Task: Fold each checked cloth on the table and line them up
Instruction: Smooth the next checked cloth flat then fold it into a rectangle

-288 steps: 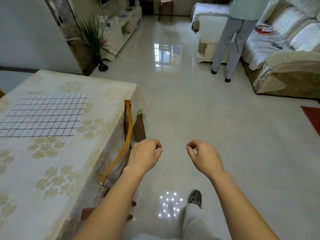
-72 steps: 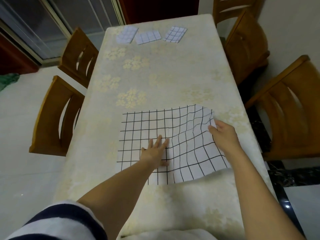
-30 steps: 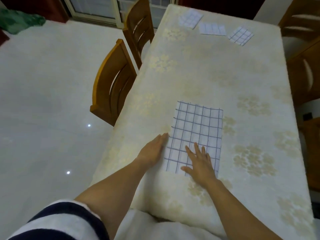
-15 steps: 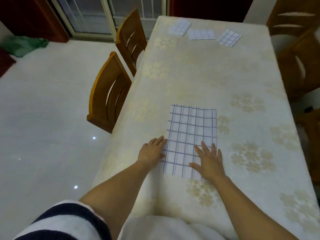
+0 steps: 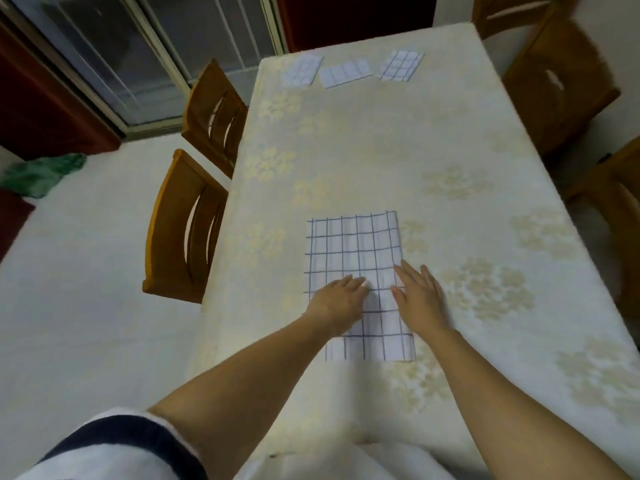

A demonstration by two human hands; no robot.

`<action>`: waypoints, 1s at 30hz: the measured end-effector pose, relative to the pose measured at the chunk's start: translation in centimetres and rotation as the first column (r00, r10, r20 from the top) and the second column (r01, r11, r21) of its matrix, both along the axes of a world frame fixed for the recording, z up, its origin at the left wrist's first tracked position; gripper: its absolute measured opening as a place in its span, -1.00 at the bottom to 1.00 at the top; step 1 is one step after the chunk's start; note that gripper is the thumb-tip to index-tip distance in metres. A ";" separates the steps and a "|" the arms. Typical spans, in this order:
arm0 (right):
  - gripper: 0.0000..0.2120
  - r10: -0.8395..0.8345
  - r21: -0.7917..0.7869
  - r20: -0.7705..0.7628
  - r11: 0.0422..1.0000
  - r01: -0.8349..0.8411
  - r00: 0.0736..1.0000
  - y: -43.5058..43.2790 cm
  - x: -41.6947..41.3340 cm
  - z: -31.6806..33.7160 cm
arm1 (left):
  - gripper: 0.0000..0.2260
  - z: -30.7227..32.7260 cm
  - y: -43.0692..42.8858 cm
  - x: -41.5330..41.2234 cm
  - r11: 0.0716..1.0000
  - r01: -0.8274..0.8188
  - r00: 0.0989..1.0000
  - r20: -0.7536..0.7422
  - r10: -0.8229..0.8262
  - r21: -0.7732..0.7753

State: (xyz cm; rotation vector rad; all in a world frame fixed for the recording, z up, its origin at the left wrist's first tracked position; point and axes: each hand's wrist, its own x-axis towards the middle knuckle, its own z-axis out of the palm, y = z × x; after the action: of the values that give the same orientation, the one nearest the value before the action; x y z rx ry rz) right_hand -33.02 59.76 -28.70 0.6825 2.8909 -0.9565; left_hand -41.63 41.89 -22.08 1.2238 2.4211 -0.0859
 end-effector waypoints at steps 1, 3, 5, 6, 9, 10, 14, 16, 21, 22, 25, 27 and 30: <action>-0.55 0.023 0.016 0.027 1.000 -0.023 0.999 0.5 0.0 -0.3 | -0.42 -0.3 1.5 0.7 0.998 0.064 0.998 0.004 -0.064 0.002; -0.57 0.049 0.028 0.051 0.998 -0.051 0.997 1.2 -0.1 -0.5 | -0.37 -0.9 3.6 1.8 0.994 0.105 0.994 0.038 -0.105 -0.001; -0.58 0.039 0.034 0.049 0.999 -0.041 0.998 1.5 -0.3 0.0 | -0.28 -1.5 4.7 2.2 0.996 0.082 0.994 0.073 -0.078 -0.046; -0.58 0.033 0.036 0.049 0.999 -0.035 0.998 1.7 -0.4 0.2 | -0.24 -1.6 5.0 2.3 0.995 0.072 0.994 0.082 -0.066 -0.072; -0.56 0.051 0.054 0.072 0.997 -0.055 0.996 2.3 -0.4 0.1 | -0.16 -1.8 5.1 2.3 0.985 0.091 0.993 0.094 -0.077 -0.149; -0.55 0.057 0.061 0.081 0.996 -0.062 0.995 2.5 -0.3 -0.2 | -0.16 -1.9 5.0 2.2 0.982 0.093 0.991 0.108 -0.076 -0.166; -0.51 0.075 0.097 0.114 0.992 -0.086 0.991 3.4 -0.8 -0.6 | -0.16 -2.2 4.8 1.8 0.976 0.098 0.991 0.113 -0.076 -0.196; -0.48 0.084 0.111 0.142 0.989 -0.100 0.986 3.6 -1.3 -0.5 | -0.14 -2.1 4.8 1.6 0.976 0.098 0.991 0.112 -0.077 -0.193; -0.51 0.094 0.143 0.155 0.983 -0.116 0.984 4.1 -1.9 0.0 | -0.11 -2.0 5.3 1.9 0.985 0.115 0.989 0.105 -0.102 -0.128; -0.51 0.088 0.135 0.154 0.985 -0.109 0.984 4.2 -2.2 0.2 | -0.11 -1.9 5.5 1.9 0.987 0.106 0.989 0.112 -0.092 -0.122; -0.52 0.091 0.145 0.172 0.983 -0.117 0.981 4.6 -2.9 0.5 | -0.13 -1.9 5.8 1.9 0.985 0.112 0.991 0.089 -0.101 -0.131; -0.51 0.105 0.174 0.188 0.975 -0.139 0.976 5.1 -3.1 0.5 | -0.15 -1.9 5.7 1.8 0.979 0.138 0.990 0.054 -0.131 -0.152; -0.50 0.115 0.205 0.213 0.966 -0.159 0.970 5.6 -3.7 0.3 | -0.17 -2.0 5.8 1.6 0.967 0.164 0.986 0.038 -0.159 -0.194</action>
State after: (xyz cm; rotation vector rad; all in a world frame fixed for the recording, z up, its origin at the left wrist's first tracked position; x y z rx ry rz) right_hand -36.70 65.41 -28.39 0.5420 2.8424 -0.5232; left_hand -40.06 47.64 -24.13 1.3194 2.2283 -0.3497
